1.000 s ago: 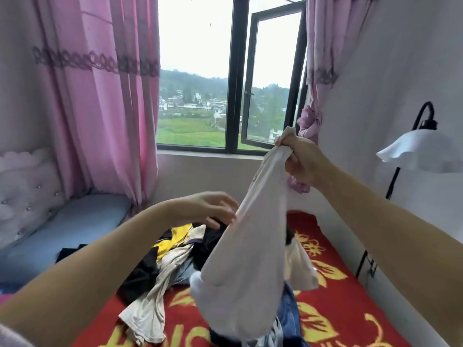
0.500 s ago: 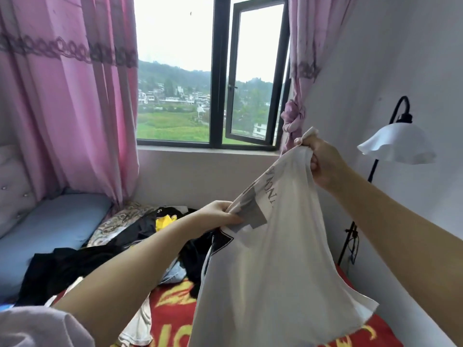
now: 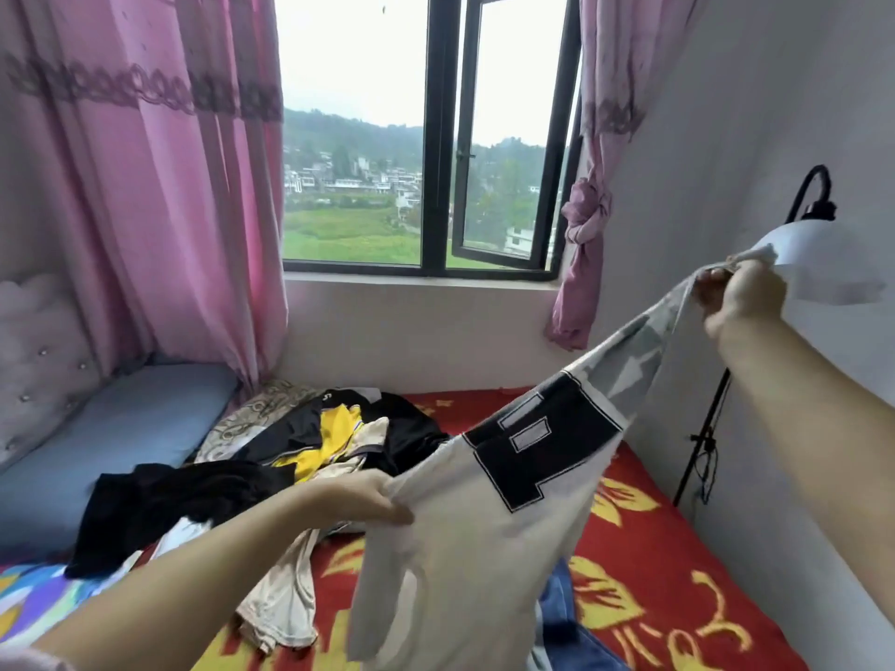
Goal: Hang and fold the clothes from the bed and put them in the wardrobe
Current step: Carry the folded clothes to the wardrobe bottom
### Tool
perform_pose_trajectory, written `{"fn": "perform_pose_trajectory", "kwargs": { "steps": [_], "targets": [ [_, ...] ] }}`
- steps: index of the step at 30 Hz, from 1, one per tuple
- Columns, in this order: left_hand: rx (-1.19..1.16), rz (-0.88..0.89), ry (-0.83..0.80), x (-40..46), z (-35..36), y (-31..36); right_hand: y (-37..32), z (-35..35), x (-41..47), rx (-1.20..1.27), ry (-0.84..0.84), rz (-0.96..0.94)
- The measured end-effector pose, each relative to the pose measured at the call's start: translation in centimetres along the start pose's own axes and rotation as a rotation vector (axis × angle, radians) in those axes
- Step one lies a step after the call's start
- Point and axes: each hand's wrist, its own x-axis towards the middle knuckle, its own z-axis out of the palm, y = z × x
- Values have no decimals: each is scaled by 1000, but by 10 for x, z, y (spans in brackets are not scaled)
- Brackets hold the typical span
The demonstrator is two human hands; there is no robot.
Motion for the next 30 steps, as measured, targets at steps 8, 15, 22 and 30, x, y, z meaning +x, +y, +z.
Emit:
{"fn": "perform_pose_trajectory", "kwargs": {
  "steps": [8, 15, 22, 30],
  "targets": [
    [-319, 341, 186, -11, -52, 113, 62, -1, -74, -1178, -1105, 137],
    [-441, 507, 147, -13, -60, 164, 101, 37, -159, -553, -937, 160],
    [-232, 203, -72, -21, -10, 62, 83, 48, -134, -220, -667, 322],
    [-472, 508, 639, -11, -4, 96, 97, 29, -118, -589, -598, 106]
  ]
}}
